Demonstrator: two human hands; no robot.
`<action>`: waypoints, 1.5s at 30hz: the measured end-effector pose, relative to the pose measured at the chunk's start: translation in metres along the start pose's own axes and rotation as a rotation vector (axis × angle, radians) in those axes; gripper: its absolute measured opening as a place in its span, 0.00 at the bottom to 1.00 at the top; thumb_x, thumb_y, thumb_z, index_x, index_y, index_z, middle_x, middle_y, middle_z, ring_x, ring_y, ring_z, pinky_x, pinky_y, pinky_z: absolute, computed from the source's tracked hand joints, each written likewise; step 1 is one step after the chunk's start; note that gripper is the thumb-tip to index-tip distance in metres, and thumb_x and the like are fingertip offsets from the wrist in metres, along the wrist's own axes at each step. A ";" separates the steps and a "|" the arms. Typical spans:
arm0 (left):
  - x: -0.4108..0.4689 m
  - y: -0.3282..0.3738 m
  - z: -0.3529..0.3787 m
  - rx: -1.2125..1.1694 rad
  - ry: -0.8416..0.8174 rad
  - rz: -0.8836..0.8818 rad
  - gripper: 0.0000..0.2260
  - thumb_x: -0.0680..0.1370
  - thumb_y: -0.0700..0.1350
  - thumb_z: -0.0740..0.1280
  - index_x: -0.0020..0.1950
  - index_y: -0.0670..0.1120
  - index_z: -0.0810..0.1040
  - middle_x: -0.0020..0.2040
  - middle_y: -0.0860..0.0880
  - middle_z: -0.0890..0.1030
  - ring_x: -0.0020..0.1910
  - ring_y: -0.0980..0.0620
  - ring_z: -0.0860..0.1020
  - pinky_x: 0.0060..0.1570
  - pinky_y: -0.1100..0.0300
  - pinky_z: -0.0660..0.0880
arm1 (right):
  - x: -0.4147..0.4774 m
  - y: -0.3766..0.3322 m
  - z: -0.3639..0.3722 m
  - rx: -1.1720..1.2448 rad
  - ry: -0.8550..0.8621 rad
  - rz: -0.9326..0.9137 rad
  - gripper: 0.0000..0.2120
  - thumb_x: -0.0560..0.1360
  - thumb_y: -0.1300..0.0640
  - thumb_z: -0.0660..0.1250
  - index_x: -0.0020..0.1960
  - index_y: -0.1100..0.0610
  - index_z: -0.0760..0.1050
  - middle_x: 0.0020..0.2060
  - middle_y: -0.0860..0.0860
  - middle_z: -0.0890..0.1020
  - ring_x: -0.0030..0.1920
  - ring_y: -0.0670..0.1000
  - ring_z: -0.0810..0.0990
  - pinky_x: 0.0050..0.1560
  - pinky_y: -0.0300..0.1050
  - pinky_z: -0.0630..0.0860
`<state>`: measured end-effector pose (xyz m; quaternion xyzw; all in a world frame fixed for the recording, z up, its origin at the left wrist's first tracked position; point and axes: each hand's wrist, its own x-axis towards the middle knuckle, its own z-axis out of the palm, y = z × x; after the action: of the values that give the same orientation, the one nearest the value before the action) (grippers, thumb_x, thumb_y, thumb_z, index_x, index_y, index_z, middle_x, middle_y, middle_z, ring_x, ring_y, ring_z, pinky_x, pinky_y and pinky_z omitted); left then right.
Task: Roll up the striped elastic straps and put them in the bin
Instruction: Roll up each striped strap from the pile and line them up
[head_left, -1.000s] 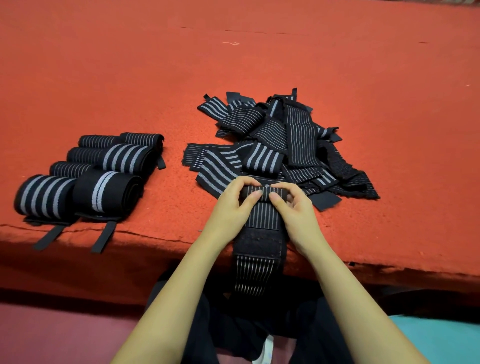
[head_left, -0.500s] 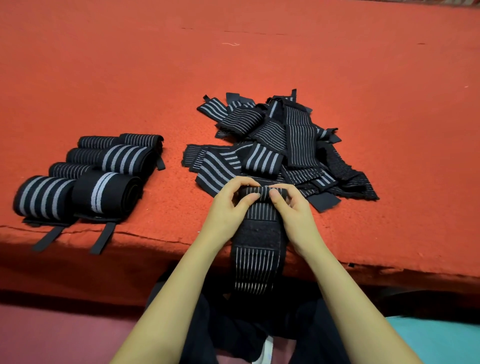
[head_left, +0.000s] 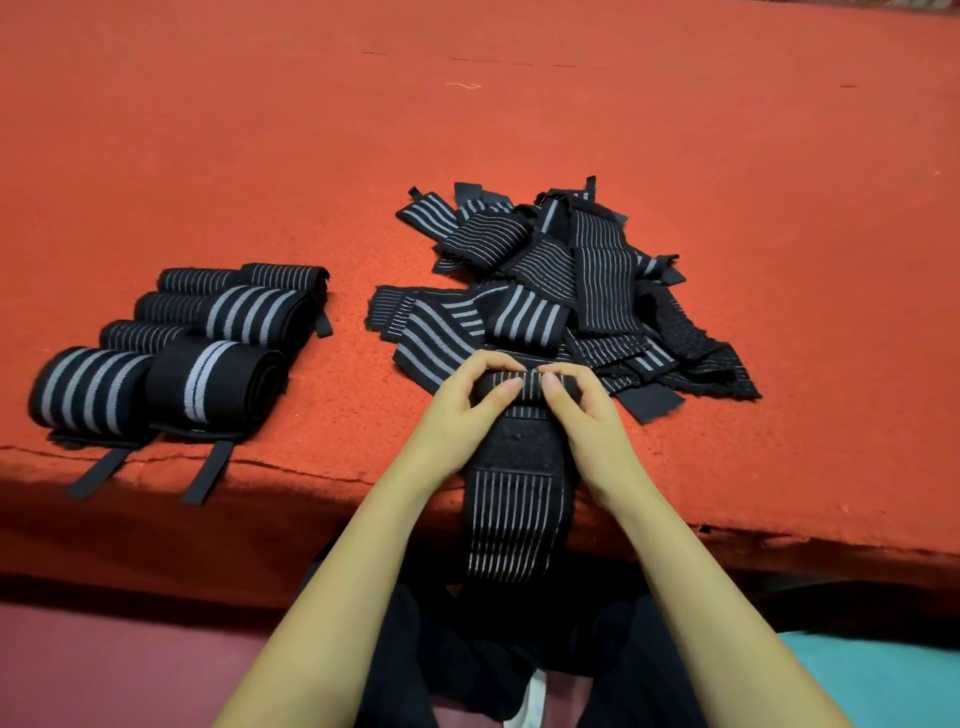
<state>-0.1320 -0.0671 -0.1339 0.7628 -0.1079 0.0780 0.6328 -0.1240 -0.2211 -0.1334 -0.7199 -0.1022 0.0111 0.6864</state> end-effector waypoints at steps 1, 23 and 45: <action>0.000 0.001 -0.001 -0.006 -0.003 0.014 0.06 0.78 0.41 0.65 0.54 0.49 0.77 0.51 0.58 0.79 0.54 0.62 0.76 0.57 0.68 0.68 | 0.000 0.000 0.000 0.017 -0.008 0.021 0.05 0.79 0.59 0.63 0.53 0.51 0.74 0.51 0.48 0.80 0.51 0.45 0.77 0.54 0.39 0.74; -0.003 0.012 0.003 0.078 -0.019 -0.166 0.06 0.81 0.52 0.60 0.54 0.53 0.74 0.51 0.53 0.79 0.51 0.58 0.77 0.55 0.61 0.72 | -0.001 0.003 -0.002 0.013 -0.030 -0.003 0.05 0.79 0.58 0.63 0.54 0.51 0.72 0.49 0.52 0.78 0.51 0.49 0.77 0.56 0.49 0.75; -0.002 0.006 0.001 0.048 0.037 -0.163 0.06 0.80 0.51 0.63 0.52 0.50 0.77 0.48 0.54 0.81 0.50 0.59 0.77 0.56 0.60 0.72 | -0.004 0.000 -0.002 0.023 -0.020 0.012 0.07 0.78 0.55 0.65 0.55 0.50 0.72 0.54 0.48 0.77 0.56 0.45 0.76 0.62 0.44 0.71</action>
<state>-0.1356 -0.0691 -0.1284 0.7824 -0.0316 0.0429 0.6206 -0.1276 -0.2234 -0.1342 -0.7126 -0.1047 0.0237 0.6933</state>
